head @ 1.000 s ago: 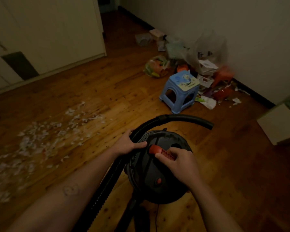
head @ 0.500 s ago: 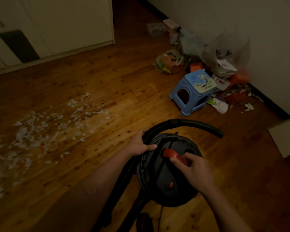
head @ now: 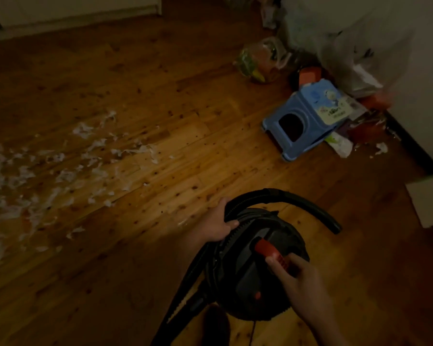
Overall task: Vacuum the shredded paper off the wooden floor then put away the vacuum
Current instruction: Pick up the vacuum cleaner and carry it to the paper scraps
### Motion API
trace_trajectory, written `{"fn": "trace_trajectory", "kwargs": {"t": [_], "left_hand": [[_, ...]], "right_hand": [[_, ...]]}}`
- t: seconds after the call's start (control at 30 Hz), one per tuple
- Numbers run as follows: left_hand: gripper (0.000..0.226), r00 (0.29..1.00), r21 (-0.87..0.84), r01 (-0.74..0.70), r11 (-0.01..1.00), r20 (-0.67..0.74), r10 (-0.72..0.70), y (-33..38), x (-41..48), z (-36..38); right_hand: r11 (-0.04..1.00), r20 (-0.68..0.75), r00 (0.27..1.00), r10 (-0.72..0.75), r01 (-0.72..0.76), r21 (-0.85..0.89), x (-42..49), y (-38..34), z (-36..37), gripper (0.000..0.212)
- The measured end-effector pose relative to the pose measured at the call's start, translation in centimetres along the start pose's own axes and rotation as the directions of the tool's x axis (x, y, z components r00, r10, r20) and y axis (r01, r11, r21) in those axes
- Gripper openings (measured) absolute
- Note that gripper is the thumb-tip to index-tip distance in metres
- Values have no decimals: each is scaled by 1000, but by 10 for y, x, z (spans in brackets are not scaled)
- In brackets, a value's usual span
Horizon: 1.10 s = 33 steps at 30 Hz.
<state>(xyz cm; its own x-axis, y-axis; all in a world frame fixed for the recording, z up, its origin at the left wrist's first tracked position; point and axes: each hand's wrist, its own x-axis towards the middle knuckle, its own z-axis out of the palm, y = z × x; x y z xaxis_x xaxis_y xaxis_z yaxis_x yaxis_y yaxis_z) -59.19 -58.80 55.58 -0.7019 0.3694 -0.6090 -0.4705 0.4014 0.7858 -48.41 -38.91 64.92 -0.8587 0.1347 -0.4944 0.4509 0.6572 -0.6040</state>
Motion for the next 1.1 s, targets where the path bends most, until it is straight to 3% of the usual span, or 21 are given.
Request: {"fn": "trace_trajectory", "kwargs": {"t": [0.1,0.3,0.5,0.7,0.87,1.1], "left_hand": [[65,1000,22,13,1000,28,-14,-33,18,-18],[61,997,75,59,995,-63,-54,-82,47,-33],[102,989,42,150,988,-14,-150,-111,79,-48],[78,979,-29,162,986,-125,-164,-159,113,-51],[80,972,-138,156,978,-154,-176,-190,145,-62],[72,964,-46,196,979,-173,-201,-196,172,-72]], "right_hand": [[1000,7,1000,5,-5,15,21,13,29,43],[992,-13,994,-108,106,-72,65,31,81,34],[992,8,997,-78,78,-99,107,56,129,41],[985,47,999,-13,21,-171,139,74,167,43],[973,-2,998,-65,63,-222,179,75,187,47],[980,-24,997,-70,64,-189,208,70,189,50]]}}
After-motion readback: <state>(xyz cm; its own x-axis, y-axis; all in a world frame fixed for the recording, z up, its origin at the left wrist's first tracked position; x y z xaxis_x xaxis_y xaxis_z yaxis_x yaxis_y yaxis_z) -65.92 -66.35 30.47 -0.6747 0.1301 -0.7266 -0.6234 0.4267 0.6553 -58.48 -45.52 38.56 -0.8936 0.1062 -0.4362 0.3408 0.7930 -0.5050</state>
